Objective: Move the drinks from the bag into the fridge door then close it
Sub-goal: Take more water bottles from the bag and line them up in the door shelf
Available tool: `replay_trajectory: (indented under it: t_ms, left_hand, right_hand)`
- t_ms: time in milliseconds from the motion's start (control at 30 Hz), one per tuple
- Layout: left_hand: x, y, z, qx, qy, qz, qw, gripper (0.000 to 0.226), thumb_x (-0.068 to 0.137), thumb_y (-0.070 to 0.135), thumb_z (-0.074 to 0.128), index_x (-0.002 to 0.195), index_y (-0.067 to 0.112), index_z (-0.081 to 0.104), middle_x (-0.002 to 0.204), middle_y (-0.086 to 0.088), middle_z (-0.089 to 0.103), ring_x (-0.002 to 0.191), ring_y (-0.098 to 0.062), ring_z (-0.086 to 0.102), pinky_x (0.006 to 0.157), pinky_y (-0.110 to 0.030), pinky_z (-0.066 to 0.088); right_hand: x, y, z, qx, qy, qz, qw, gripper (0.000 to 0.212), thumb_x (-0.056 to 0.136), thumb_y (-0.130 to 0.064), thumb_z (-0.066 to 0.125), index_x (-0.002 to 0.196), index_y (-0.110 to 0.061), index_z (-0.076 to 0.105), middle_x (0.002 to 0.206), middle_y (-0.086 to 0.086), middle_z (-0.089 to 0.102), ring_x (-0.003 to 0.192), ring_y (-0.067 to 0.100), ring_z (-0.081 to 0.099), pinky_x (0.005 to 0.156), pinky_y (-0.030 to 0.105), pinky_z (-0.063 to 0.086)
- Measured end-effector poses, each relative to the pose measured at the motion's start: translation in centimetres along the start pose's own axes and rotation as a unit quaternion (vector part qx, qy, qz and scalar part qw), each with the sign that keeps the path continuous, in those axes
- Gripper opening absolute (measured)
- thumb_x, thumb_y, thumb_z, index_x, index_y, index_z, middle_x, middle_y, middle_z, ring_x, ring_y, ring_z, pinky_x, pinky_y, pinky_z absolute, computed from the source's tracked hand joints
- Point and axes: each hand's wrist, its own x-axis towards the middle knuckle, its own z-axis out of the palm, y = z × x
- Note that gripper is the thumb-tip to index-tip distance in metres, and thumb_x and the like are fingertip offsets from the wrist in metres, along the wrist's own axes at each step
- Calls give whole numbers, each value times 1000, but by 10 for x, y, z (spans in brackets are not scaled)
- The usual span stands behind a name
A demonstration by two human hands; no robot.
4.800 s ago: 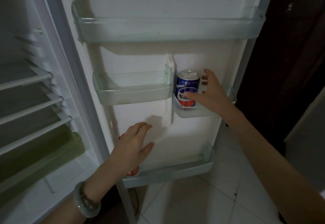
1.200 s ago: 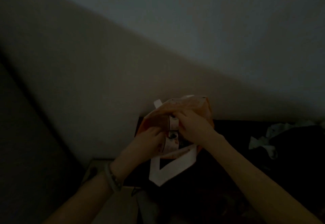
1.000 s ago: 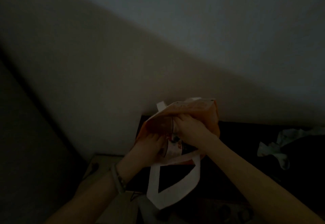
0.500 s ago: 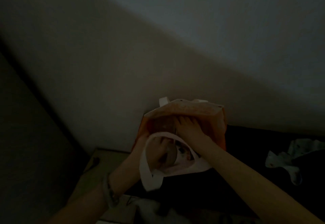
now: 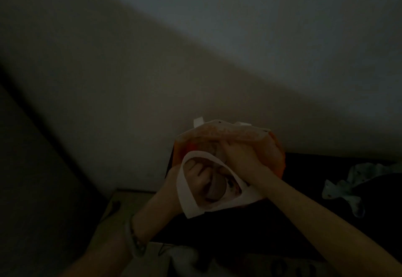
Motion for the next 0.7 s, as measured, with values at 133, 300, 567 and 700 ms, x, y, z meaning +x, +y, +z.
replay_trajectory:
  t_ms: [133, 300, 567, 700]
  left_hand:
    - [2, -14, 6, -40, -41, -24, 998, 30, 94, 41, 40, 78, 21, 57, 66, -4, 64, 63, -15, 56, 53, -34, 53]
    - [20, 7, -44, 4, -64, -24, 998, 39, 73, 49, 44, 78, 16, 64, 74, -2, 63, 63, -22, 60, 44, -32, 47]
    - [45, 40, -81, -212, 84, -143, 963, 38, 73, 40, 69, 97, 12, 58, 102, -4, 59, 97, -21, 57, 77, -35, 49]
    - [56, 65, -117, -208, 245, -258, 911, 34, 71, 26, 77, 88, 27, 47, 87, 6, 49, 77, -4, 52, 63, -17, 44]
  right_hand:
    - [-29, -1, -25, 133, 45, 16, 990, 68, 79, -42, 67, 132, -8, 41, 122, 12, 56, 109, 31, 55, 91, 40, 45]
    - [-56, -5, -44, 205, 186, 3, 961, 75, 63, -49, 75, 125, -17, 49, 121, 5, 60, 115, 19, 51, 103, 32, 36]
    - [-82, 8, -84, 271, 249, 42, 929, 61, 63, -46, 76, 111, -17, 52, 96, 1, 66, 84, 18, 64, 68, 40, 55]
    - [-101, 19, -105, 340, 262, 30, 903, 66, 56, -58, 72, 107, -24, 47, 96, -6, 61, 86, 15, 62, 72, 42, 56]
